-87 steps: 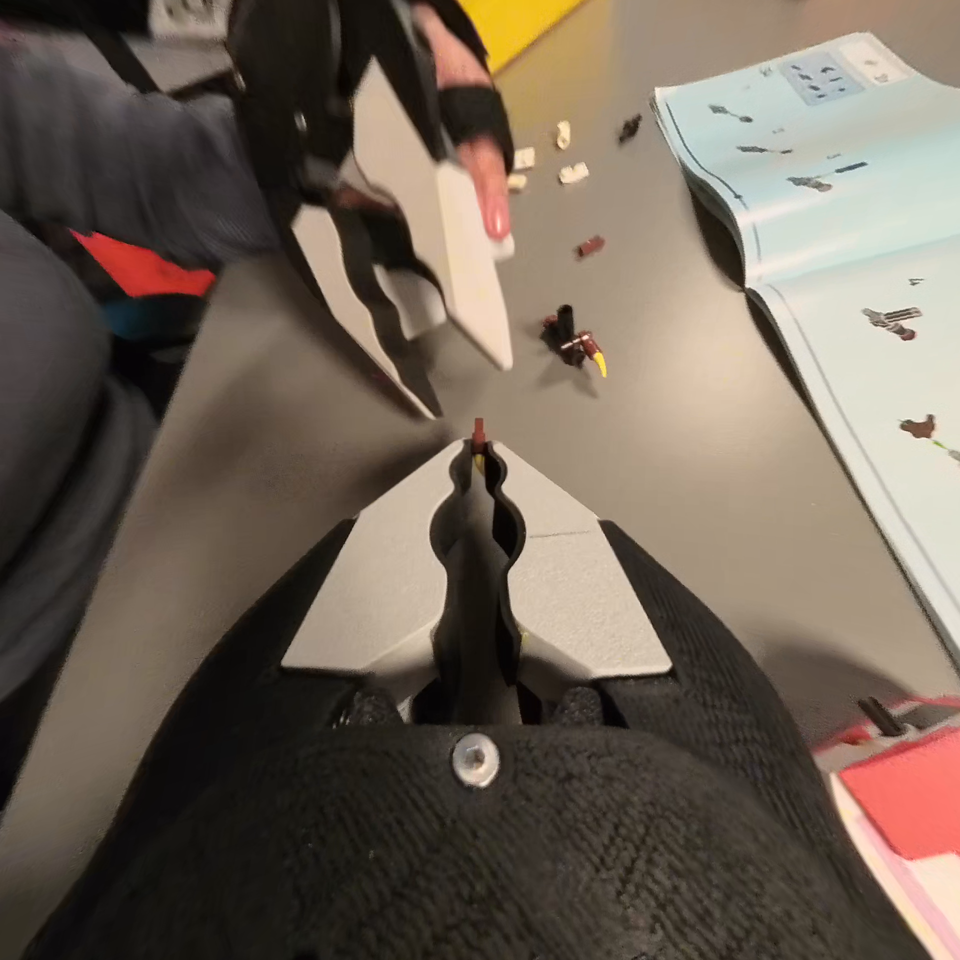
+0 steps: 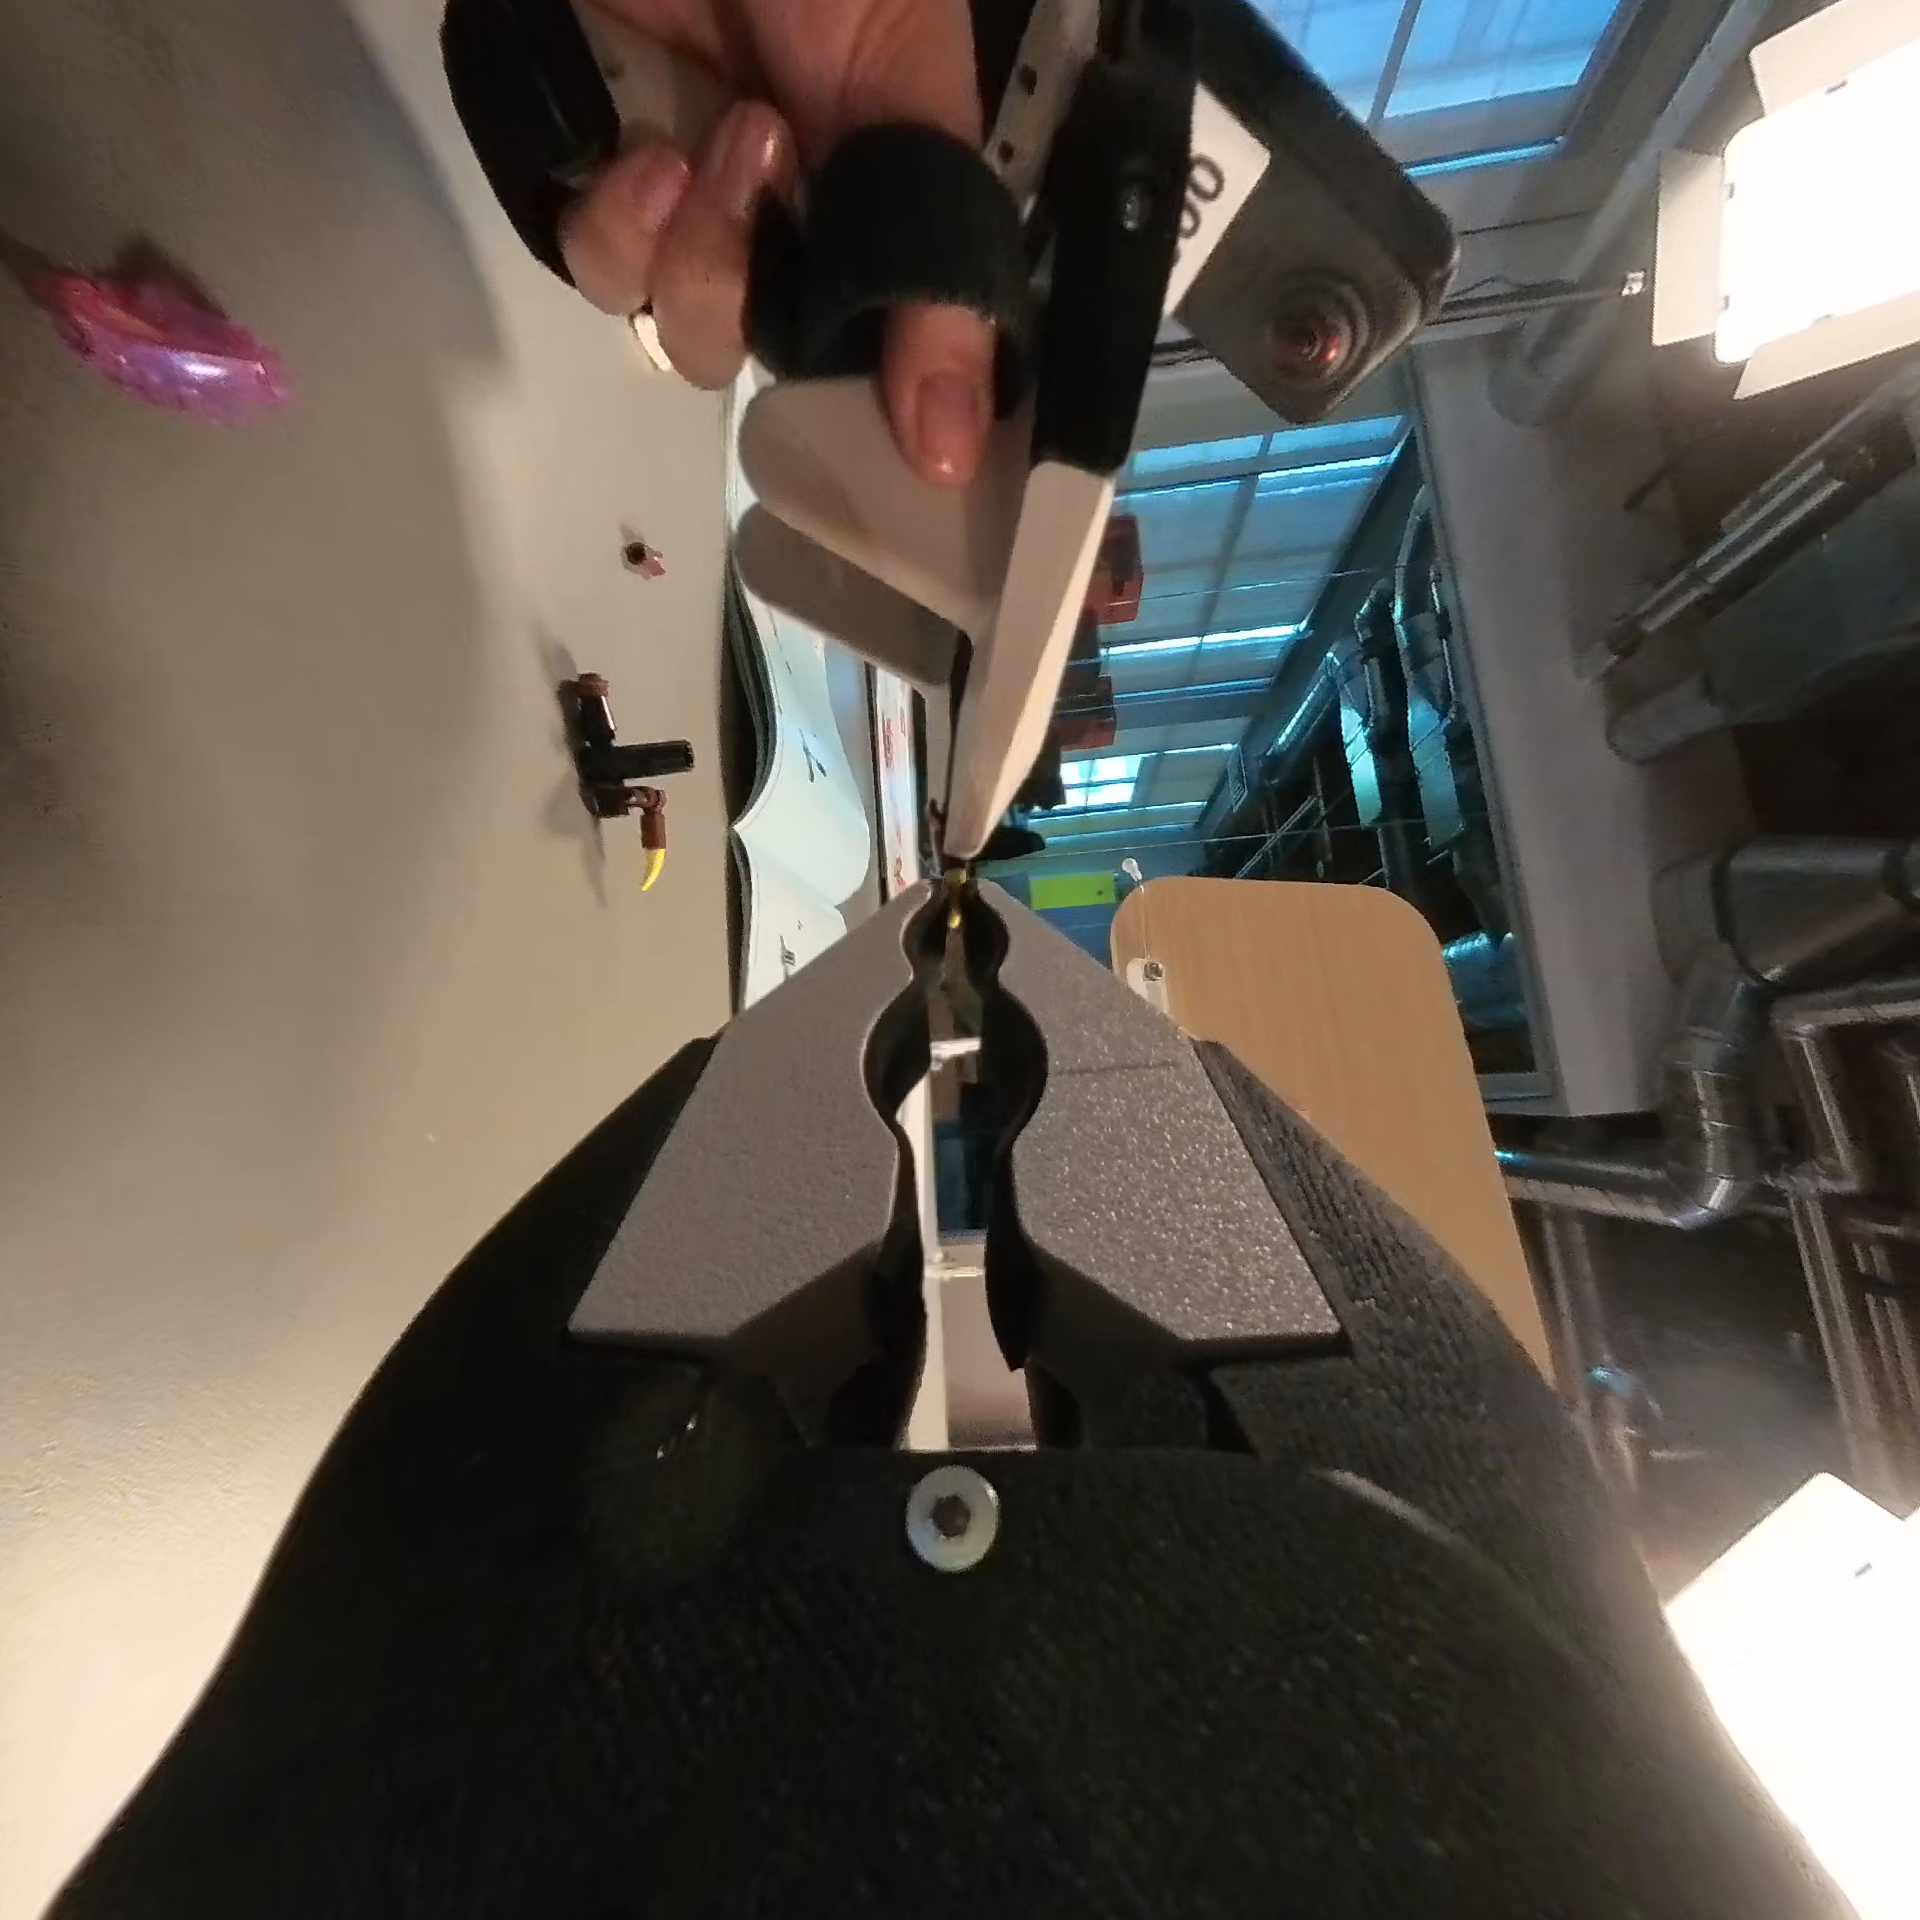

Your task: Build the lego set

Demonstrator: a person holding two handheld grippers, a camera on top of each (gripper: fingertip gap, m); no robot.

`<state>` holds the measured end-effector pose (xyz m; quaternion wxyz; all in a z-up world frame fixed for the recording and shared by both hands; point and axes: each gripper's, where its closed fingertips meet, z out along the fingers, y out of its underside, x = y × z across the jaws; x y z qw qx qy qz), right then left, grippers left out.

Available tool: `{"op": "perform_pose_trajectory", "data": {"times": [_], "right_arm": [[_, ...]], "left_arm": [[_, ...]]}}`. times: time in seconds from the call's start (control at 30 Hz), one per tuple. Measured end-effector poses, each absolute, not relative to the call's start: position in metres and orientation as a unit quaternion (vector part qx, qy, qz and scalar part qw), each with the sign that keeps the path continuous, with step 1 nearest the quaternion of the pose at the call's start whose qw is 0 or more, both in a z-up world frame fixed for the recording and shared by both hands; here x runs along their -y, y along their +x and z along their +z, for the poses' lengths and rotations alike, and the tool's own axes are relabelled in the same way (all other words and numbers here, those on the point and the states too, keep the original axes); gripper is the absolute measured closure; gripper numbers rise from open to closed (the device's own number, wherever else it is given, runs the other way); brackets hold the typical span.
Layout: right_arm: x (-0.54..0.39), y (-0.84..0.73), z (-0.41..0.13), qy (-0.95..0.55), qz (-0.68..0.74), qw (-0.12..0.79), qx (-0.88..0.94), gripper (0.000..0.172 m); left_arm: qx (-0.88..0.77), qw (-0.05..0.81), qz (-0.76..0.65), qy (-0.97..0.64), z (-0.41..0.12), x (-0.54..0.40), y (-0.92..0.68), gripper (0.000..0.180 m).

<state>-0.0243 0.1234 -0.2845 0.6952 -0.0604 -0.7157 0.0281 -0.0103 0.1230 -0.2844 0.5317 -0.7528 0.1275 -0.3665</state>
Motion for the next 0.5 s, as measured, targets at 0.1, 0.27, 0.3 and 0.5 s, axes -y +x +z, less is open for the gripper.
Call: {"op": "perform_pose_trajectory", "data": {"times": [0.1,0.27,0.3,0.5], "right_arm": [[-0.121,-0.025,-0.287,-0.066,0.035,0.687,0.723,0.172],[-0.120,-0.026,-0.294,-0.127,0.094,0.642,0.750,0.172],[-0.120,-0.026,-0.296,-0.149,0.120,0.625,0.757,0.172],[-0.113,-0.014,-0.317,-0.284,0.325,0.432,0.792,0.172]], "left_arm": [[-0.164,0.529,-0.329,-0.765,-0.288,-0.120,-0.011,0.177],[-0.245,0.536,-0.204,-0.781,-0.294,-0.119,-0.011,0.177],[-0.263,0.536,-0.176,-0.782,-0.296,-0.119,-0.011,0.177],[-0.387,0.516,-0.041,-0.763,-0.314,-0.115,-0.002,0.177]]}}
